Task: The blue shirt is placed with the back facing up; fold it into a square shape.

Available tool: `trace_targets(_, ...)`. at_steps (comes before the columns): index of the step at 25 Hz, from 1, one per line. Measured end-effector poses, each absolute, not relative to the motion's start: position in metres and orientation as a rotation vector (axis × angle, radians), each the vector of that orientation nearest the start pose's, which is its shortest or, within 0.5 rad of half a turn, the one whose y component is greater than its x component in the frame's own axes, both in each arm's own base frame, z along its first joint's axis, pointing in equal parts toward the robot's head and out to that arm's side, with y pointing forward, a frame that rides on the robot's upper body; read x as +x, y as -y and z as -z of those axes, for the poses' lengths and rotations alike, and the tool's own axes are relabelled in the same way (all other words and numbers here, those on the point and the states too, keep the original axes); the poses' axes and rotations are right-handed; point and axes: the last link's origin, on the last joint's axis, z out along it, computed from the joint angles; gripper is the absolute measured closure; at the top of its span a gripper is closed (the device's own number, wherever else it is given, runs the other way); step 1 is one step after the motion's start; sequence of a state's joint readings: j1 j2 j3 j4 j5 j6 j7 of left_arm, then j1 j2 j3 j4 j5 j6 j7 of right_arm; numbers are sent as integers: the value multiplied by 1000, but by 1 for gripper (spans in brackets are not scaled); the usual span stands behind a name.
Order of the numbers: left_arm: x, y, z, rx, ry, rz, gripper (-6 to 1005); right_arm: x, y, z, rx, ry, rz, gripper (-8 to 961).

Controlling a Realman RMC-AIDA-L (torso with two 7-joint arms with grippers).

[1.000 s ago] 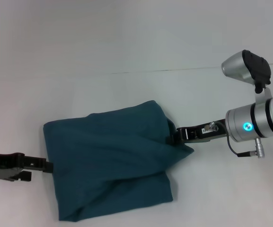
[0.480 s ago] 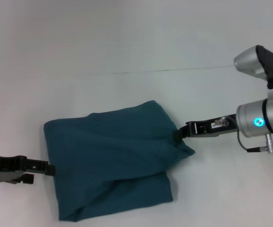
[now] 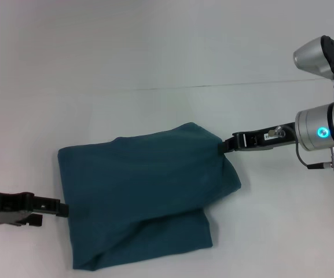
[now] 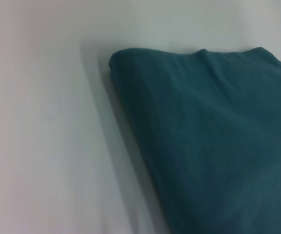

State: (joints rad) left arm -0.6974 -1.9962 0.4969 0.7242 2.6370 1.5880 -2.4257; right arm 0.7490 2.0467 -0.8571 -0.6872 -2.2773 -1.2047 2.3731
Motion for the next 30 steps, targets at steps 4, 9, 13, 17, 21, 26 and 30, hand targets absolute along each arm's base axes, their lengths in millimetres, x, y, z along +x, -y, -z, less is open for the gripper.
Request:
trace_targets(4, -295, -353, -40, -2259, 1885, 101, 142, 233, -413, 7, -2340, -1493, -267, 936)
trace_targets(9, -295, -353, -40, -2263, 1882, 96, 142, 235, -412, 7, -2337, -1495, -239, 931)
trace_targets(13, -295, -353, -39, -2272, 1869, 70, 142, 238, -412, 4, -2327, -1499, -238, 928)
trace_targets(17, -296, -354, -39, -2266, 1856, 64, 142, 240, -415, -2, -2318, -1480, -244, 925)
trace_targets(21, -298, -356, -41, -2267, 1828, 64, 142, 237, -417, -10, -2338, -1422, -243, 862)
trace_targets(26, -296, -358, -46, -2308, 1753, 124, 143, 222, -417, -31, -2408, -1306, -248, 759)
trace_targets(30, -286, -350, -59, -2435, 1585, 313, 143, 214, -408, -49, -2482, -1161, -273, 615)
